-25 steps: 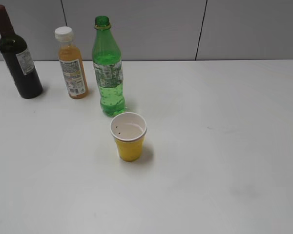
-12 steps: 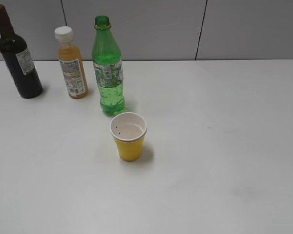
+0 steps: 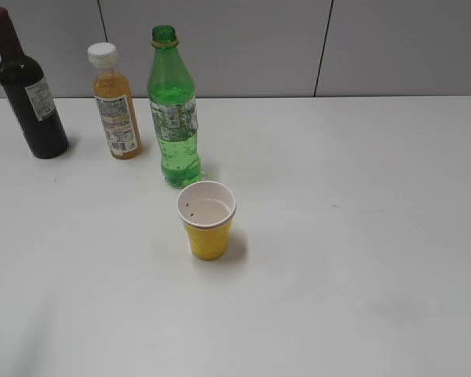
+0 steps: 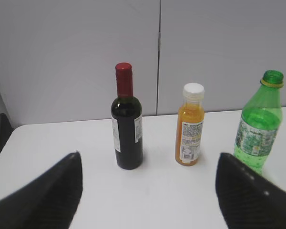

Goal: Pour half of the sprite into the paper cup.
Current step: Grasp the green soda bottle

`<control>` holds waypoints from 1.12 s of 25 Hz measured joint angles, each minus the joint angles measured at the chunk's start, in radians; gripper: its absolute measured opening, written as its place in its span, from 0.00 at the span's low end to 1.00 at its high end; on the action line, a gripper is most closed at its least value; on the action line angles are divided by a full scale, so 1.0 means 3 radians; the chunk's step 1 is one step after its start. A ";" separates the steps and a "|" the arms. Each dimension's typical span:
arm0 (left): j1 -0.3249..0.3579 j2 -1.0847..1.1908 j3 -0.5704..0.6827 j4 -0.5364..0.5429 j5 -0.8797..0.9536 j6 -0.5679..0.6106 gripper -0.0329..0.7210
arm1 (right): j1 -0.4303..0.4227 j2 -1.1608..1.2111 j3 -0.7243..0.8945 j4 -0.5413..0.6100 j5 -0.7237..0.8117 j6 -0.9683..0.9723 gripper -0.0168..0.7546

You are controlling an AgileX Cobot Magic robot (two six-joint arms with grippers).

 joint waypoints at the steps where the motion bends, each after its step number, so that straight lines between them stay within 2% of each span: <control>1: 0.0000 0.0145 0.0003 0.0000 -0.0140 0.0000 0.92 | 0.0000 0.0000 0.0000 0.0000 0.0000 0.0000 0.78; 6: -0.0022 0.0834 0.0003 0.0000 -0.0798 0.0000 0.91 | 0.0000 0.0000 0.0000 0.0000 0.0000 0.0000 0.78; 13: -0.0432 0.1704 0.0003 0.0071 -0.1535 0.0000 0.89 | 0.0000 0.0000 0.0000 0.0000 0.0000 0.0000 0.78; 17: -0.0517 0.2124 0.0003 0.0099 -0.1913 0.0000 0.87 | 0.0000 0.0000 0.0000 0.0000 0.0000 0.0000 0.77; 24: -0.0532 0.2692 0.0003 0.0399 -0.2534 -0.0091 0.87 | 0.0000 0.0000 0.0000 0.0000 0.0000 0.0000 0.77; 28: -0.0532 0.2960 0.0006 0.0850 -0.2890 -0.0472 0.87 | 0.0000 0.0000 0.0000 0.0000 0.0000 0.0000 0.77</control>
